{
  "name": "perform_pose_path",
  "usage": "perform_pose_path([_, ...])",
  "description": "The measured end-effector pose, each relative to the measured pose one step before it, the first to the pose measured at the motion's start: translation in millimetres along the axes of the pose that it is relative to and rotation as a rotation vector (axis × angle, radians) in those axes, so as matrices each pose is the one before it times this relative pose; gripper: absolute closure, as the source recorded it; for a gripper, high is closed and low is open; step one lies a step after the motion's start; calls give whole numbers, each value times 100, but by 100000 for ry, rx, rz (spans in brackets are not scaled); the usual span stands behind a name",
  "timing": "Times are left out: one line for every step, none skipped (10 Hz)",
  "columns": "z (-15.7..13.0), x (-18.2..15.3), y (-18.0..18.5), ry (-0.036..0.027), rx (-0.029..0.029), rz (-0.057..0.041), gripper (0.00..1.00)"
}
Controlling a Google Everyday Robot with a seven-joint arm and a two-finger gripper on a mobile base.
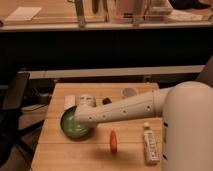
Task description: Drag the ceramic bowl in a circle
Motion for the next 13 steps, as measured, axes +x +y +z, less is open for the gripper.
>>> perform_pose_path([16,77,164,53,324,380,97])
perform_pose_path([5,207,314,153,7,690,97])
perform_pose_path([23,220,230,98,128,720,97])
perform_pose_path([20,168,249,62,323,573,97])
perform_pose_path([-4,282,442,230,228,474,97])
perform_pose_path([-19,150,265,207,20,127,97])
perform_pose_path([51,-2,181,60,67,111,97])
perform_pose_path([-18,6,-92,314,18,468,97])
perform_pose_path([25,-24,-46,292,415,546,97])
perform_pose_path([-54,205,200,369,119,548,97])
perform_pose_path([-15,163,327,415,-118,496,97])
perform_pose_path([-24,122,302,396,75,489,97])
perform_pose_path([-18,87,190,193,-68,180,97])
